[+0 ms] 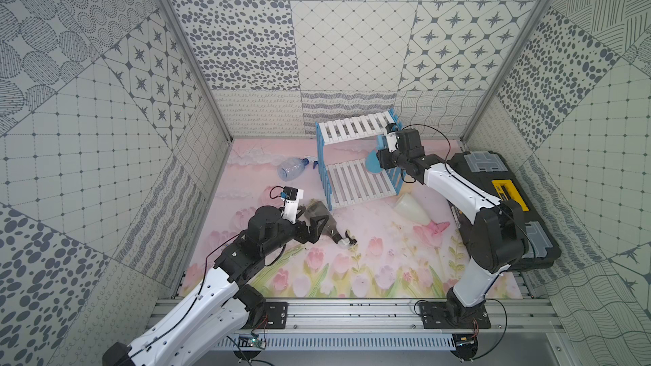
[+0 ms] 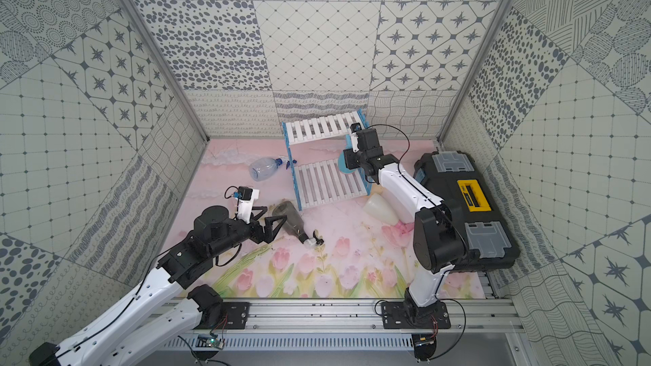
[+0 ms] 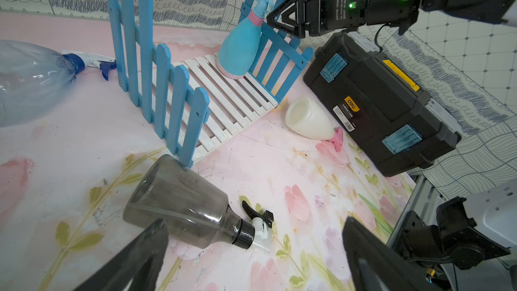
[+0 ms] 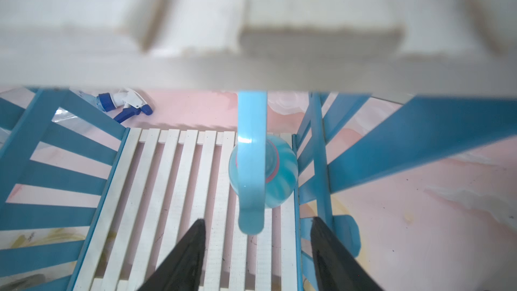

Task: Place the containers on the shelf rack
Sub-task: 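Place the container on the shelf, then pick up a container from the center of the board.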

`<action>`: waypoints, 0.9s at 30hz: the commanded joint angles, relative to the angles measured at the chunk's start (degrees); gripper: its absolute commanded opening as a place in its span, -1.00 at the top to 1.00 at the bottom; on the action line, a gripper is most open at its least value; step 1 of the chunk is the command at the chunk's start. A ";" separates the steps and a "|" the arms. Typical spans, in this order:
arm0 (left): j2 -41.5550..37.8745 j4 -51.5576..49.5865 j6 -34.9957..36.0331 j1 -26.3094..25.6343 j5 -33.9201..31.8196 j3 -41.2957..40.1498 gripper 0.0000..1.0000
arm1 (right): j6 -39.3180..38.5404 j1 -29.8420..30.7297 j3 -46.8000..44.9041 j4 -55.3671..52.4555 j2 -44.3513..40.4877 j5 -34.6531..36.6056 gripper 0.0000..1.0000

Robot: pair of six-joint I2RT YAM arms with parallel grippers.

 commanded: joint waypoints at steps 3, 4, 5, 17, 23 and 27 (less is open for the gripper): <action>-0.41 3.09 0.29 0.36 0.99 -0.31 -0.98 | 1.27 -0.05 -3.16 2.01 -5.74 -4.70 -0.51; -0.52 3.04 0.57 0.32 1.05 -0.35 -0.98 | 1.84 -0.11 -3.91 2.13 -7.08 -5.73 -0.58; -0.63 3.10 0.91 0.35 1.01 -0.31 -0.98 | 2.73 -0.13 -4.72 2.15 -8.32 -6.72 -0.63; 2.43 0.43 15.35 0.41 7.71 2.37 -0.98 | 30.16 -10.81 -28.28 -2.17 -34.33 -16.54 -0.91; 7.22 2.40 19.33 0.40 10.42 4.57 -0.98 | 36.41 -12.54 -37.38 -18.09 -44.39 -6.69 -0.89; 10.18 3.60 20.03 0.35 13.66 6.33 -0.98 | 39.29 -14.12 -43.90 -22.99 -47.45 -2.50 -0.81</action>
